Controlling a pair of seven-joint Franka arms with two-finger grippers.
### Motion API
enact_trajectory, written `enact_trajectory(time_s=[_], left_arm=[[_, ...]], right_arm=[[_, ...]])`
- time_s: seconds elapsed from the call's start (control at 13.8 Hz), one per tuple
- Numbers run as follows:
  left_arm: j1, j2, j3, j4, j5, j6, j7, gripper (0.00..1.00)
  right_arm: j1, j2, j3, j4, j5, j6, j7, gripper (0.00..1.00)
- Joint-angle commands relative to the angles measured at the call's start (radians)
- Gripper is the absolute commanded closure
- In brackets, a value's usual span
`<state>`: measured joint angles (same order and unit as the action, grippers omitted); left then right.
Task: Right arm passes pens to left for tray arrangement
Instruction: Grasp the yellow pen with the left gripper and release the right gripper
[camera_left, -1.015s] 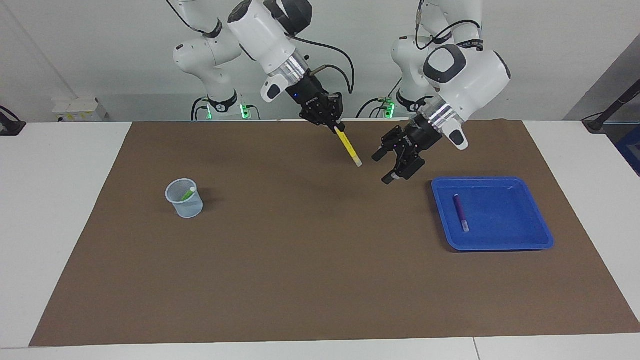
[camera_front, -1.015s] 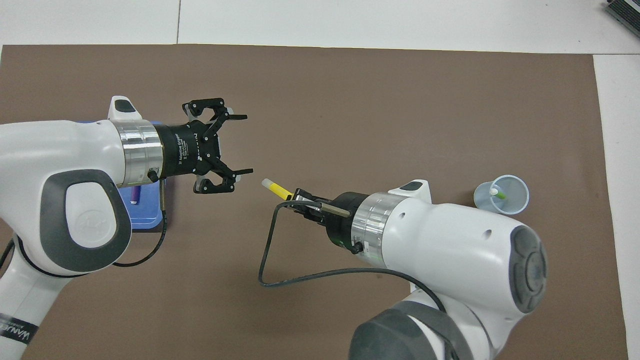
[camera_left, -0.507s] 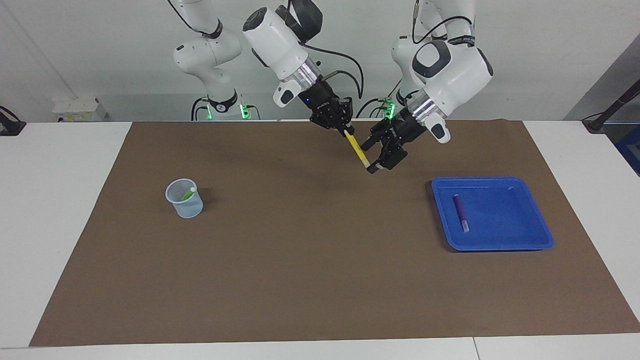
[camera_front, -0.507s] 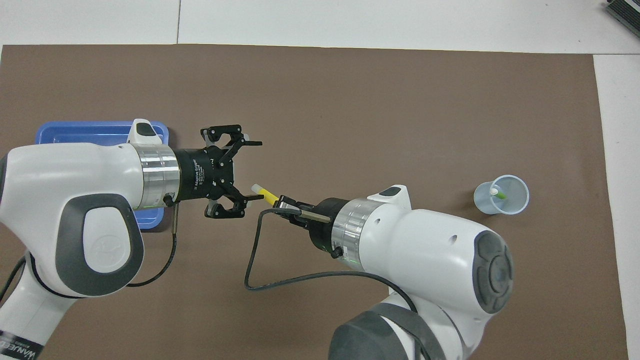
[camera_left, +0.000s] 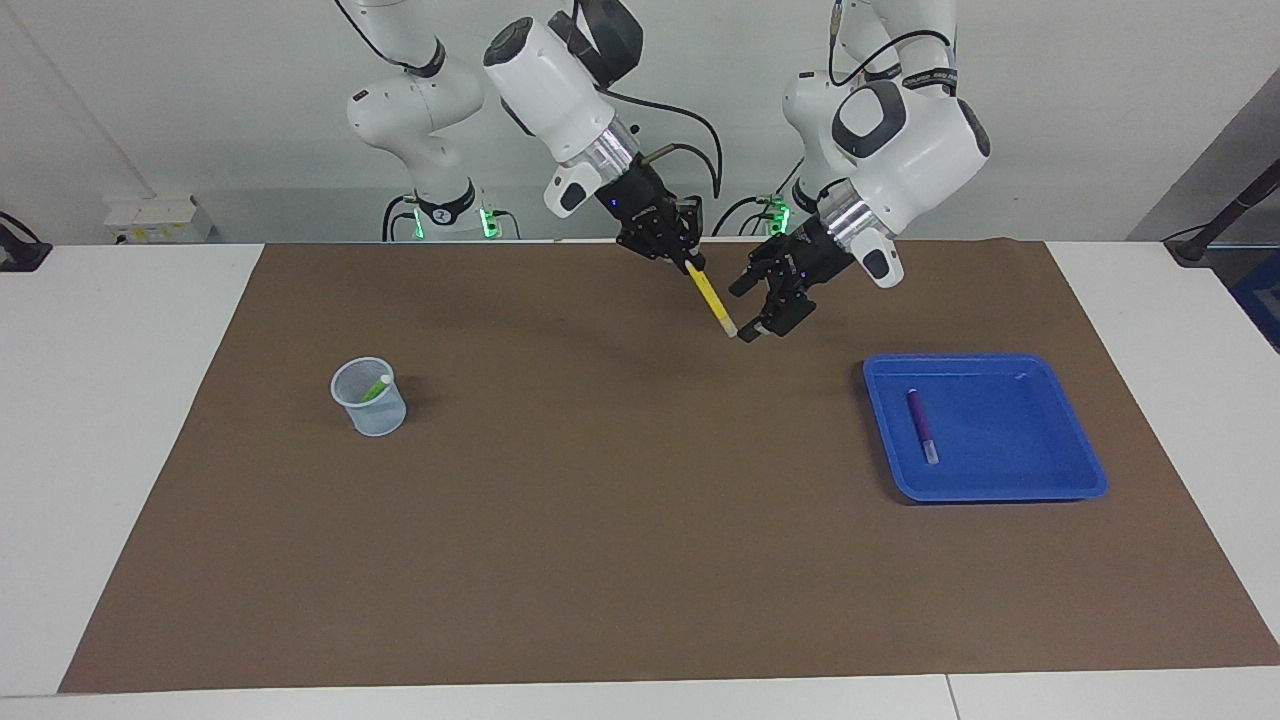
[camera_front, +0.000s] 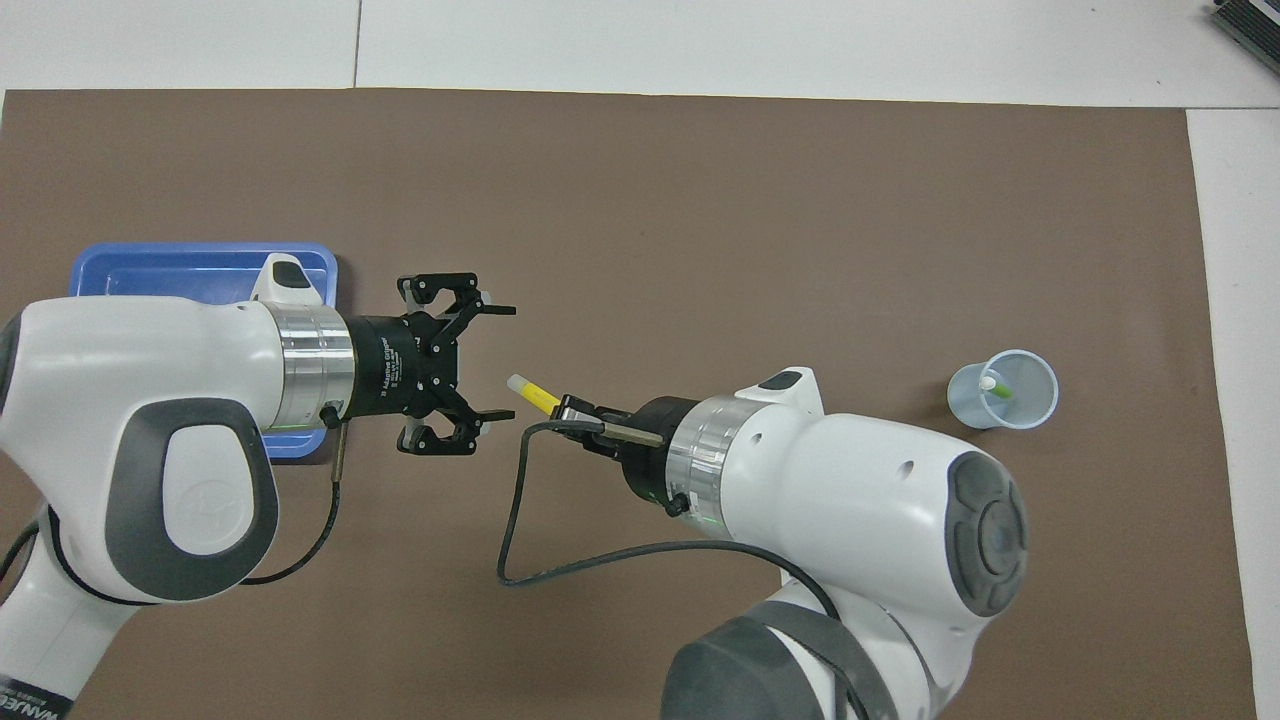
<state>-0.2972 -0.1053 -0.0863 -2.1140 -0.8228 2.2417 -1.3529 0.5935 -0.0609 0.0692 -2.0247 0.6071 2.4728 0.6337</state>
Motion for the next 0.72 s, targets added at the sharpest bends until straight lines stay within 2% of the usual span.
enact_trajectory(time_s=[0.0,0.14,0.29,0.43,0.58,0.65], left_arm=[[-0.031,-0.043,-0.001,-0.072,0.011,0.074,0.001,0.01],[-0.043,-0.045,-0.001,-0.08,0.011,0.076,-0.014,0.01],[-0.045,-0.045,-0.003,-0.08,0.011,0.091,-0.023,0.1],[-0.046,-0.047,-0.003,-0.083,0.011,0.09,-0.019,0.26],[-0.048,-0.047,-0.003,-0.083,0.011,0.09,-0.009,0.5],[-0.06,-0.047,-0.003,-0.083,0.011,0.09,-0.006,0.54]], right_arm=[[-0.011,-0.007,0.003,0.001,0.026,-0.017,-0.037,1.0],[-0.011,-0.007,0.003,0.001,0.026,-0.021,-0.037,1.0],[-0.011,-0.007,0.004,0.001,0.026,-0.021,-0.037,1.0],[-0.011,-0.007,0.004,0.001,0.026,-0.021,-0.035,1.0],[-0.011,-0.007,0.004,0.001,0.026,-0.021,-0.034,1.0],[-0.011,-0.007,0.004,0.001,0.026,-0.021,-0.034,1.0]])
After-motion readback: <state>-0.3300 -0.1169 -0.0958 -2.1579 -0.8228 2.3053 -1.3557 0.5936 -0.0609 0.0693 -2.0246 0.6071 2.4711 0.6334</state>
